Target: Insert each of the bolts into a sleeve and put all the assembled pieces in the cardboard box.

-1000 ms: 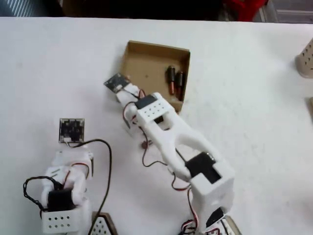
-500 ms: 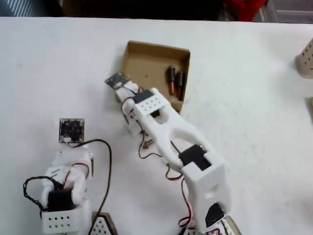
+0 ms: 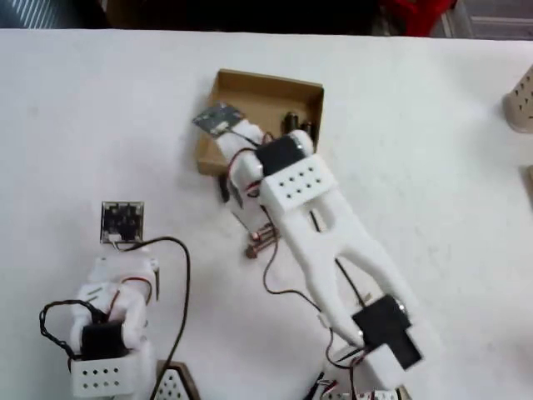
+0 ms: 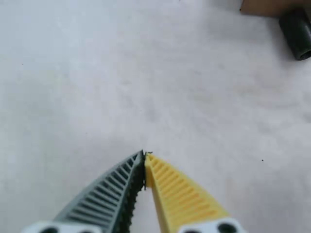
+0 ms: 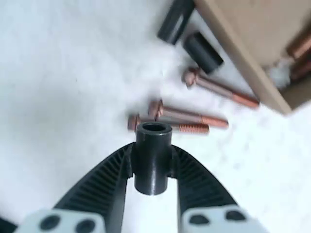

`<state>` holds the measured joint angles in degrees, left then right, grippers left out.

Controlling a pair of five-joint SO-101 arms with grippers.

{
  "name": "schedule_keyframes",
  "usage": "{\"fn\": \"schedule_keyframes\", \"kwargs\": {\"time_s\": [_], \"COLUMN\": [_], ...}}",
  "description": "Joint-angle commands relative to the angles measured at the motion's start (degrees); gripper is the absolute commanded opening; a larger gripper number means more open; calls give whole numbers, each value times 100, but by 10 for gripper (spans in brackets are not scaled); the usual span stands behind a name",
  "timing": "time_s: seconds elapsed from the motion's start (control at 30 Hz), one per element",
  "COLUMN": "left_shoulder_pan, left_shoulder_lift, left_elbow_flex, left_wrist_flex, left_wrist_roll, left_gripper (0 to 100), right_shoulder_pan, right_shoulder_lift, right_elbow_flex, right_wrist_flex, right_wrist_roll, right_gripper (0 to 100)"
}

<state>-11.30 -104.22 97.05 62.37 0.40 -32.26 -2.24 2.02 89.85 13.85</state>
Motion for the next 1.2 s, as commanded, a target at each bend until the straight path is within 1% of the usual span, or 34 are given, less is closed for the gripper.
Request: {"fn": "schedule_keyframes", "kwargs": {"time_s": [0.0, 0.07, 0.13, 0.2, 0.27, 0.37, 0.5, 0.53, 0.6, 0.67, 0.77, 0.83, 0.93, 1.0, 1.07, 1.17], "left_shoulder_pan": [-75, -57, -48, -48, -40, 251, 1059, 1332, 1868, 2352, 3143, 3758, 4620, 4989, 5174, 5218], "left_shoulder_lift": [-40, -40, -40, -40, -40, -40, -40, -40, -40, -40, -40, -31, -31, -31, -31, -31], "left_elbow_flex": [0, 0, 0, 0, 0, 0, 0, 0, 0, 0, 0, 0, 0, 0, 0, 0], "left_wrist_flex": [-35, -44, -290, -536, -721, -765, -809, -853, -1231, -1881, -2848, -3226, -3279, -3314, -3332, -3332], "left_wrist_roll": [-53, -53, -35, -26, -18, -9, 26, 176, 791, 1670, 2892, 3332, 3385, 3385, 3393, 3393], "left_gripper": [23, 24, 24, 24, 24, 24, 23, 23, 23, 23, 24, 24, 24, 24, 24, 24], "right_shoulder_pan": [462, 813, 1200, 1596, 1895, 2149, 2404, 2492, 2730, 2993, 3204, 3231, 3319, 3327, 3310, 3310], "right_shoulder_lift": [-629, -804, -980, -1200, -1455, -1842, -2264, -2343, -2431, -2457, -2457, -2457, -2448, -2448, -2448, -2448], "right_elbow_flex": [422, 1046, 1670, 2277, 2840, 3587, 4457, 4651, 4958, 5125, 5257, 5319, 5319, 5319, 5319, 5319], "right_wrist_flex": [356, 330, 57, -400, -936, -1596, -2316, -2519, -2888, -3143, -3196, -3204, -3213, -3213, -3213, -3213], "right_wrist_roll": [26, 62, 70, 114, 413, 580, 457, 457, 457, 475, 510, 510, 510, 510, 510, 510], "right_gripper": [18, 18, 18, 18, 18, 18, 18, 18, 18, 18, 18, 18, 18, 18, 18, 18]}}
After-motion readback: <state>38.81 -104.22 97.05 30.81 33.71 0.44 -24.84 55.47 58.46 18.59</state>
